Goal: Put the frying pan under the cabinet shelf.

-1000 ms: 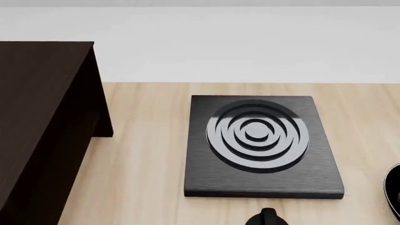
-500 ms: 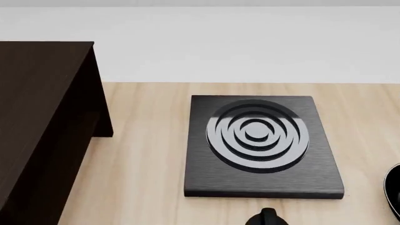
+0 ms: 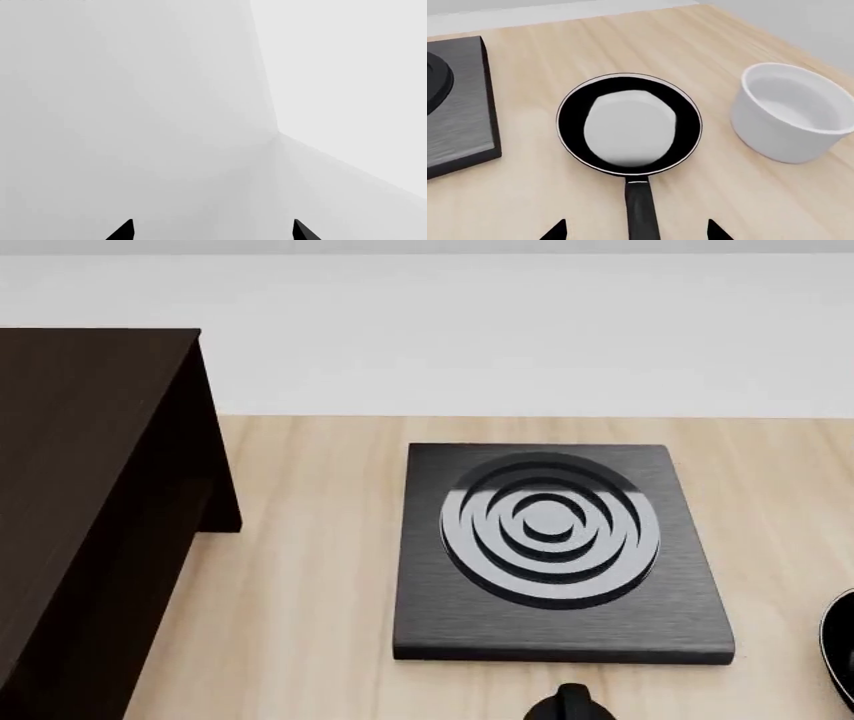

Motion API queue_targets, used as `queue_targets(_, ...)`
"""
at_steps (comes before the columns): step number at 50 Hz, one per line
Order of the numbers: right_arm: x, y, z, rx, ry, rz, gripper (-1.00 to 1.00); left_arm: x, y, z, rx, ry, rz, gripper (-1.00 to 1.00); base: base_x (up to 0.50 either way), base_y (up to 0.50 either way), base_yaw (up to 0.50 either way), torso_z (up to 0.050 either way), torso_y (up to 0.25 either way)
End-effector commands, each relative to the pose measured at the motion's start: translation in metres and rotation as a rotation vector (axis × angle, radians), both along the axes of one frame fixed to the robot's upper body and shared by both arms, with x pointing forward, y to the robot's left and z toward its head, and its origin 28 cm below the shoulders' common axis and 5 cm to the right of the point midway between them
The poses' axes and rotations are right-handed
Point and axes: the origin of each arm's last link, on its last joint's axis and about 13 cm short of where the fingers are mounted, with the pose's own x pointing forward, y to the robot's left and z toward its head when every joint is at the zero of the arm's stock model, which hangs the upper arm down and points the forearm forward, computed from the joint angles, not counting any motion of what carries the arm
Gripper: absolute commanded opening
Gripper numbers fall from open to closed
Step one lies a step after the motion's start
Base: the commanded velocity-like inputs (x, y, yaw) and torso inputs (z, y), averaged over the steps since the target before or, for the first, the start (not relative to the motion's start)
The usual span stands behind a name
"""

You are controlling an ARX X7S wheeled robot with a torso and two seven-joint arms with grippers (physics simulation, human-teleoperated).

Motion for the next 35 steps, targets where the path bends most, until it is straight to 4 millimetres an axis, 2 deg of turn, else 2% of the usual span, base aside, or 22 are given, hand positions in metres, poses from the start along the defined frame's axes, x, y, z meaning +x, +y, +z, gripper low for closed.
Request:
queue_targets(1,0.004,-0.003,-0.007,0.018,0.048,0.005,1.0,0.0,0.0,0.0,0.0,-0.001,0.0,1.0,0.0,0.0,0.0,0.0,0.0)
queue_targets(13,0.011,-0.006,-0.016,0.026,0.137,0.009,1.0,0.0,0.0,0.0,0.002,0.002,-0.001,1.0,0.0,0.0,0.0,0.0,0.0)
queue_targets(35,0.023,-0.015,-0.02,0.016,0.222,0.004,1.0,0.0,0.0,0.0,-0.001,0.004,0.004,1.0,0.0,0.0,0.0,0.0,0.0)
